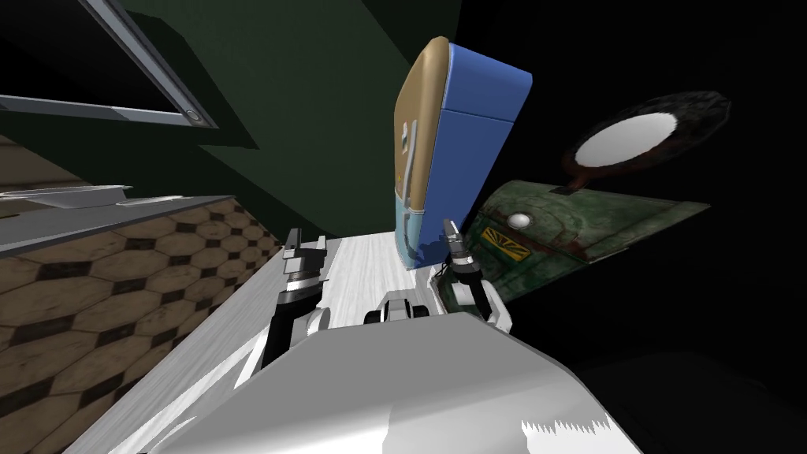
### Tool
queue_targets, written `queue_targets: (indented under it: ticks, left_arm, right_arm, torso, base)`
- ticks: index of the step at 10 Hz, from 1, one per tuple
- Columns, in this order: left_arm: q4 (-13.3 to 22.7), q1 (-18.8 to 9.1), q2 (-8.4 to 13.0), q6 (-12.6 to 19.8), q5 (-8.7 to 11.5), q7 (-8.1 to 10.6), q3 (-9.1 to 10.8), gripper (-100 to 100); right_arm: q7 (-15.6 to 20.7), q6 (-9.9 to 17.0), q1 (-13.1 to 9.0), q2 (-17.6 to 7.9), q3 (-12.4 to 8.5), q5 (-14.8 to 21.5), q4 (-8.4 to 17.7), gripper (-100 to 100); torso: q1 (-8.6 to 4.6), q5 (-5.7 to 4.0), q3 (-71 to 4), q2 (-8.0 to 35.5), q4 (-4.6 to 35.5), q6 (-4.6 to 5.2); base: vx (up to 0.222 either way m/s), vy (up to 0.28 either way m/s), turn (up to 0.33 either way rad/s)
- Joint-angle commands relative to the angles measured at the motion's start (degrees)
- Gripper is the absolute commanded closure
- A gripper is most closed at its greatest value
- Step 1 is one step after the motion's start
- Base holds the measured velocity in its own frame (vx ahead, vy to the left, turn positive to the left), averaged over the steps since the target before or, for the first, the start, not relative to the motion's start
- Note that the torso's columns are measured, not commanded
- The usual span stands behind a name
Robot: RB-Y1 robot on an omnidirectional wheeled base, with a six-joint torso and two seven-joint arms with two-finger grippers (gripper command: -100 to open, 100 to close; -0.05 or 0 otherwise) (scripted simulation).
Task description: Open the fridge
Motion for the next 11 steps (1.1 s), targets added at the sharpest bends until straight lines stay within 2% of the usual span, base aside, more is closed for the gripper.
queue_targets:
  ticks: [1, 2, 3, 4, 5, 6, 7, 8, 9, 10, 11]
  left_arm:
    - [0.0, 0.0, 0.0, 0.0, 0.0, 0.0, 0.0, 0]
    - [0.0, 0.0, 0.0, 0.0, 0.0, 0.0, 0.0, 0]
    - [0.0, 0.0, 0.0, 0.0, 0.0, 0.0, 0.0, 0]
    - [0.0, 0.0, 0.0, 0.0, 0.0, 0.0, 0.0, 0]
    - [0.0, 0.0, 0.0, 0.0, 0.0, 0.0, 0.0, 0]
    - [0.0, 0.0, 0.0, 0.0, 0.0, 0.0, 0.0, 0]
    - [0.0, 0.0, 0.0, 0.0, 0.0, 0.0, 0.0, 0]
    - [0.0, 0.0, 0.0, 0.0, 0.0, 0.0, 0.0, 0]
    - [0.0, 0.0, 0.0, 0.0, 0.0, 0.0, 0.0, 0]
    - [0.0, 0.0, 0.0, 0.0, 0.0, 0.0, 0.0, 0]
    - [0.0, 0.0, 0.0, 0.0, 0.0, 0.0, 0.0, 0]
  right_arm:
    - [4.1, 1.0, -3.2, -0.8, 1.2, 3.8, 1.6, -100]
    - [5.0, 1.0, -3.2, -0.8, 1.2, 3.8, 1.6, -100]
    - [6.9, 1.4, -4.8, -1.0, 1.9, 5.8, 2.5, -100]
    - [7.3, 1.4, -4.8, -1.0, 1.9, 5.8, 2.5, -100]
    - [9.6, 1.9, -6.5, -1.1, 2.6, 7.8, 3.3, -100]
    - [9.7, 1.9, -6.5, -1.1, 2.6, 7.8, 3.3, -100]
    - [12.0, 2.4, -8.2, -1.1, 3.3, 9.8, 4.3, -100]
    - [12.2, 2.4, -8.2, -1.1, 3.3, 9.8, 4.3, -100]
    - [14.6, 2.9, -9.9, -1.2, 4.0, 11.8, 5.2, -100]
    - [14.7, 2.9, -9.9, -1.2, 4.0, 11.8, 5.2, -100]
    - [17.1, 3.4, -11.6, -1.3, 4.6, 13.9, 6.2, -100]
  torso:
    - [0.01, 0.0, 0.0, 0.0, 0.0, 0.0]
    - [0.08, 0.02, 0.0, -0.1, 0.0, 0.0]
    - [0.0, 0.0, 0.0, -0.1, 0.0, -0.01]
    - [0.0, -0.01, 0.0, -0.1, 0.0, -0.01]
    - [0.0, 0.0, 0.0, -0.1, 0.0, 0.0]
    - [0.12, 0.03, -0.1, -0.1, 0.0, -0.01]
    - [0.09, 0.03, 0.0, -0.1, 0.0, -0.01]
    - [0.05, 0.01, -0.1, -0.1, 0.0, -0.01]
    - [0.01, 0.0, 0.0, -0.1, 0.0, 0.0]
    - [0.07, 0.01, -0.1, -0.1, 0.0, 0.0]
    - [0.04, 0.01, 0.0, -0.1, 0.0, -0.01]
  base:
    - [0.094, 0.071, -0.044]
    - [0.072, 0.046, -0.011]
    - [0.065, 0.038, -0.025]
    - [0.061, 0.032, -0.01]
    - [0.071, 0.059, -0.025]
    - [0.061, 0.056, -0.017]
    - [0.068, 0.047, -0.033]
    - [0.062, 0.041, -0.012]
    - [0.071, 0.055, -0.032]
    - [0.058, 0.046, -0.02]
    - [0.074, 0.046, -0.033]
